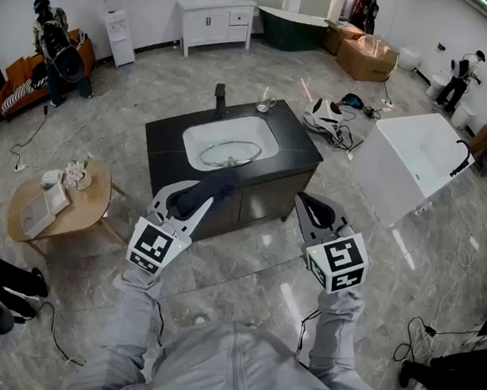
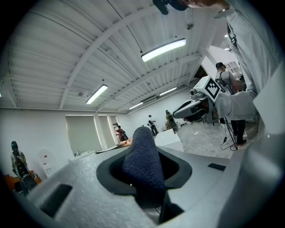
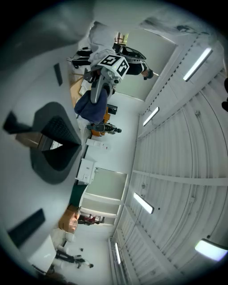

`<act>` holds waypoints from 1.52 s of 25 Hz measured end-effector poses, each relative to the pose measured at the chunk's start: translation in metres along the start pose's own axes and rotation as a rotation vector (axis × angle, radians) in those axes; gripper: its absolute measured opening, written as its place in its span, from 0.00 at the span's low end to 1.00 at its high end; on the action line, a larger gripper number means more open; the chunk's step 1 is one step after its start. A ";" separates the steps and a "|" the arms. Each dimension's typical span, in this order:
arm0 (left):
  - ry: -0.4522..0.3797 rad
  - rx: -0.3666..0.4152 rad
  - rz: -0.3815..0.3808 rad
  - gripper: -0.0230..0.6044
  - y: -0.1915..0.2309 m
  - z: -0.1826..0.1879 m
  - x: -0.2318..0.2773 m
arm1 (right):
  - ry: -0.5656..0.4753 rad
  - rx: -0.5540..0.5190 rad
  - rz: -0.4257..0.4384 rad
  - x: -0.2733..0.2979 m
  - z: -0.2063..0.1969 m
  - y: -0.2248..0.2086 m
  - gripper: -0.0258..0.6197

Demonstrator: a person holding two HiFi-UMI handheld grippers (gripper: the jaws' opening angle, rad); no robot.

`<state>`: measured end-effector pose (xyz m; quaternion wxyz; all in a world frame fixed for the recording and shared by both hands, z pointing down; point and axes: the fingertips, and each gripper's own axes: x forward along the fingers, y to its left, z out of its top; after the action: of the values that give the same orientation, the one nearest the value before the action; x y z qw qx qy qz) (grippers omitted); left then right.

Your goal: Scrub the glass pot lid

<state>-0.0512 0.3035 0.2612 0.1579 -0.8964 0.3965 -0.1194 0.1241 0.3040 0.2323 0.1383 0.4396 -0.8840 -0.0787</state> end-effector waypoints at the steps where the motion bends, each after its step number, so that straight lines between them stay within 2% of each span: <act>1: 0.002 0.001 0.000 0.23 0.000 0.001 0.001 | 0.000 0.000 0.002 0.000 0.000 -0.001 0.08; 6: 0.010 0.000 0.005 0.23 -0.006 0.000 0.008 | -0.021 0.008 0.005 -0.002 -0.001 -0.008 0.08; 11: 0.014 -0.004 0.022 0.23 -0.013 0.003 0.021 | -0.094 0.077 0.040 -0.008 -0.002 -0.021 0.09; 18: 0.026 -0.019 0.074 0.23 -0.029 0.008 0.037 | -0.082 0.060 0.099 -0.019 -0.020 -0.037 0.08; 24: 0.052 -0.061 0.100 0.23 -0.032 -0.008 0.047 | -0.071 0.082 0.122 -0.010 -0.030 -0.051 0.08; 31: 0.056 -0.065 0.108 0.23 0.006 -0.028 0.081 | -0.095 0.151 0.081 0.032 -0.038 -0.081 0.08; 35: 0.044 -0.084 0.094 0.23 0.051 -0.055 0.109 | -0.091 0.155 0.017 0.083 -0.038 -0.099 0.08; 38: 0.033 -0.088 0.080 0.23 0.093 -0.069 0.133 | -0.071 0.135 0.024 0.130 -0.034 -0.103 0.09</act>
<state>-0.0503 0.1317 0.3017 0.1164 -0.8837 0.4396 -0.1104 0.1379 0.1376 0.2601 0.0777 0.4343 -0.8968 -0.0326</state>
